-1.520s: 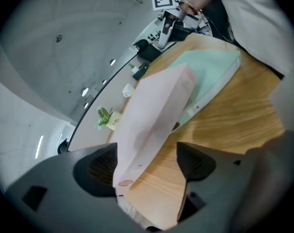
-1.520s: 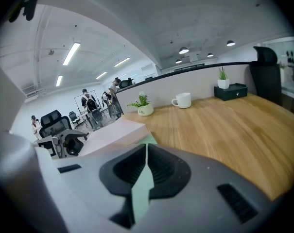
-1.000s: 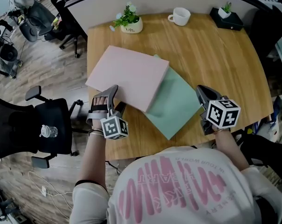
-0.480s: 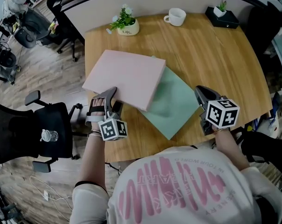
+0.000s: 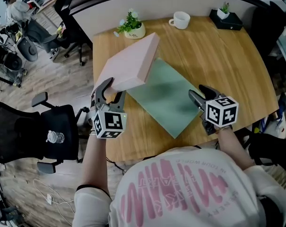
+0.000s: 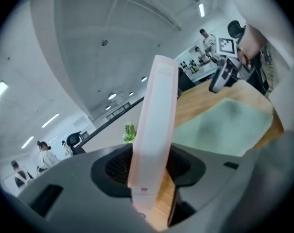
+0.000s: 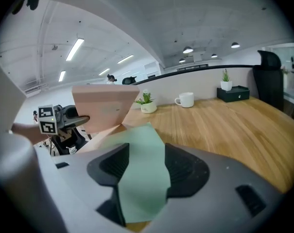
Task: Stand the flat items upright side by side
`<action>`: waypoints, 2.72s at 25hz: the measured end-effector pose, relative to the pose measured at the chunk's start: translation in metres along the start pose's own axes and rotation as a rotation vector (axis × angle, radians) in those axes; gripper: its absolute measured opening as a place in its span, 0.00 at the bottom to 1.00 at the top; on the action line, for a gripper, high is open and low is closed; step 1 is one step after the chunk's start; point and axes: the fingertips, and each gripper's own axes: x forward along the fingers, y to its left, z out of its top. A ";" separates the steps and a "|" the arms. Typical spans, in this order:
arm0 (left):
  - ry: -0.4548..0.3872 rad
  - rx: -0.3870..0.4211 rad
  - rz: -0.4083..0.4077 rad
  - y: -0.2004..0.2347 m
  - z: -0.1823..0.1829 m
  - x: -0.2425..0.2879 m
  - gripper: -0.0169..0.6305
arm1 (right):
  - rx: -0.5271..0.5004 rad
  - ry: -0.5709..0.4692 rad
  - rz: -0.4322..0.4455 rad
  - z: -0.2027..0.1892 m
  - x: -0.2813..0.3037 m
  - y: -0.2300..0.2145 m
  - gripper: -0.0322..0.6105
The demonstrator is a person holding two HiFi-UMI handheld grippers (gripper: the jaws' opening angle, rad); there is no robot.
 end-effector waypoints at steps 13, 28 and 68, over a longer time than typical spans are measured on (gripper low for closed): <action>-0.129 -0.488 0.150 0.063 0.017 -0.074 0.30 | -0.009 0.017 0.244 -0.008 0.003 0.080 0.55; -0.319 -0.746 -0.028 0.050 0.046 -0.186 0.29 | -0.010 0.016 0.479 -0.014 0.000 0.173 0.55; -0.546 -0.518 -0.763 -0.266 0.358 -0.017 0.29 | -0.120 -0.200 0.216 0.008 -0.240 -0.212 0.31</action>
